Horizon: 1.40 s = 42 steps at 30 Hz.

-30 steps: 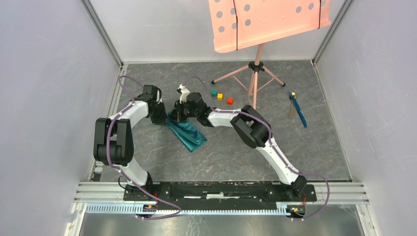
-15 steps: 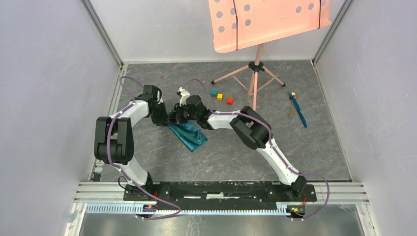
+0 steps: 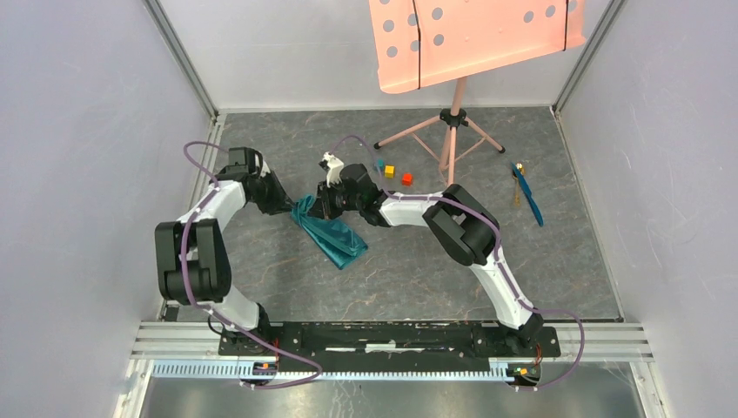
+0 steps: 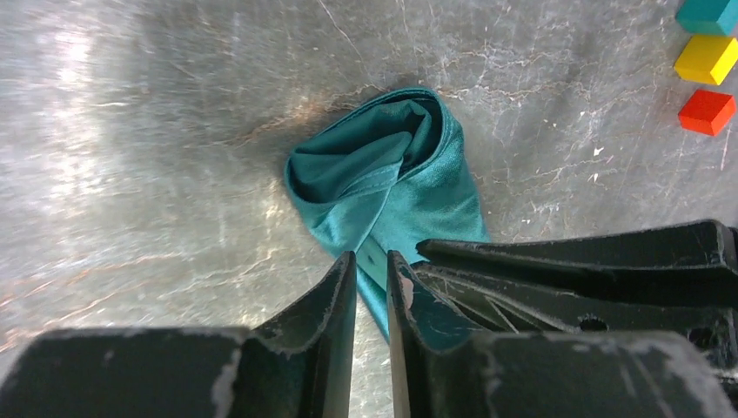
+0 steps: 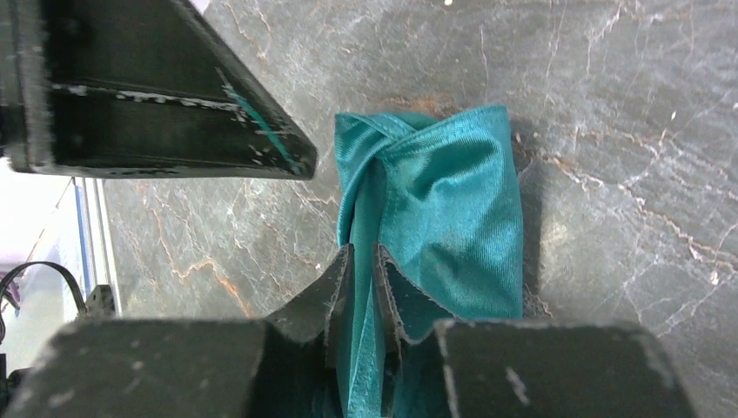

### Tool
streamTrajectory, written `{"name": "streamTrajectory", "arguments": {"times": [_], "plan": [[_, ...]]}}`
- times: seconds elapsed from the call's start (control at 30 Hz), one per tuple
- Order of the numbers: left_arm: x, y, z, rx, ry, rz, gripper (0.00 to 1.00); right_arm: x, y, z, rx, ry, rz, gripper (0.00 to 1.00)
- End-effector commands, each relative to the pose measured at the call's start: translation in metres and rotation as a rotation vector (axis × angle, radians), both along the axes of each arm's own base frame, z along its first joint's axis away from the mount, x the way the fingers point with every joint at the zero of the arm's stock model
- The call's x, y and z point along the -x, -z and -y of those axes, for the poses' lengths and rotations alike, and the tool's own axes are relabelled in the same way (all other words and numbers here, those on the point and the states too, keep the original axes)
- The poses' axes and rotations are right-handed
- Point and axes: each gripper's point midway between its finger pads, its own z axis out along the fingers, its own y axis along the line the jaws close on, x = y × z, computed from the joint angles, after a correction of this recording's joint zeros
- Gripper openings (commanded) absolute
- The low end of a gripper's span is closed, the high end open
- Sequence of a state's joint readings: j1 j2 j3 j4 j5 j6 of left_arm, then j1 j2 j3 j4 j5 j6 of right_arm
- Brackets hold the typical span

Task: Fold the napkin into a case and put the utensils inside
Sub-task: Insert the folded napkin into the top corner of the smaller rectangle at the center of the board, then smooth out the smaller rectangle-folded napkin at the center of the board.

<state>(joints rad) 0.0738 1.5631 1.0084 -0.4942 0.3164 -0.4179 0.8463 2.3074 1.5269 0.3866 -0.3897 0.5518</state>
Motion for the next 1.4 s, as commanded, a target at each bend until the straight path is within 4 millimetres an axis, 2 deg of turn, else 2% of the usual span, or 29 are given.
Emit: {"name": "streamTrajectory", "arguments": {"times": [0.0, 0.17, 0.3, 0.37, 0.43, 0.5, 0.57, 0.63, 0.77, 0.83, 0.93, 1.03, 1.17, 1.37], "plan": [[-0.024, -0.008, 0.021, 0.138, 0.001, 0.036, 0.25, 0.003, -0.009, -0.002, -0.019, -0.024, 0.035, 0.17], [-0.031, 0.017, 0.024, 0.172, -0.023, -0.014, 0.24, 0.011, 0.007, -0.007, 0.009, -0.038, 0.028, 0.15], [-0.032, 0.044, 0.015, 0.122, -0.061, -0.081, 0.24, 0.021, 0.022, -0.009, 0.057, -0.051, 0.042, 0.15], [-0.031, 0.050, 0.012, 0.099, -0.060, -0.102, 0.23, 0.026, 0.027, -0.011, 0.078, -0.065, 0.055, 0.14], [-0.032, 0.048, 0.009, 0.083, -0.056, -0.094, 0.23, 0.028, 0.026, -0.013, 0.092, -0.079, 0.064, 0.14], [-0.033, 0.038, 0.010, 0.076, -0.040, -0.078, 0.25, 0.028, 0.018, -0.014, 0.102, -0.091, 0.086, 0.15], [-0.033, 0.022, 0.009, 0.062, -0.023, -0.044, 0.28, 0.030, 0.003, -0.012, 0.119, -0.108, 0.124, 0.19], [-0.030, 0.003, 0.009, 0.051, -0.013, 0.001, 0.31, 0.032, -0.017, -0.007, 0.140, -0.123, 0.175, 0.27], [-0.015, -0.027, 0.005, 0.013, -0.003, 0.070, 0.34, 0.049, -0.051, 0.005, 0.181, -0.196, 0.252, 0.48], [-0.005, -0.034, 0.000, -0.013, -0.027, 0.088, 0.35, 0.059, -0.058, 0.012, 0.202, -0.236, 0.262, 0.57], [0.012, -0.031, -0.005, -0.025, -0.088, 0.064, 0.35, 0.070, -0.052, 0.031, 0.296, -0.257, 0.250, 0.65], [0.029, -0.020, 0.000, 0.034, -0.148, 0.002, 0.36, 0.066, -0.050, 0.049, 0.414, -0.216, 0.278, 0.73], [0.050, 0.000, 0.023, 0.184, -0.159, -0.100, 0.32, 0.055, -0.035, 0.066, 0.568, -0.185, 0.314, 0.70], [0.073, 0.030, 0.047, 0.355, -0.206, -0.198, 0.30, 0.057, -0.030, 0.068, 0.667, -0.189, 0.434, 0.62]]}}
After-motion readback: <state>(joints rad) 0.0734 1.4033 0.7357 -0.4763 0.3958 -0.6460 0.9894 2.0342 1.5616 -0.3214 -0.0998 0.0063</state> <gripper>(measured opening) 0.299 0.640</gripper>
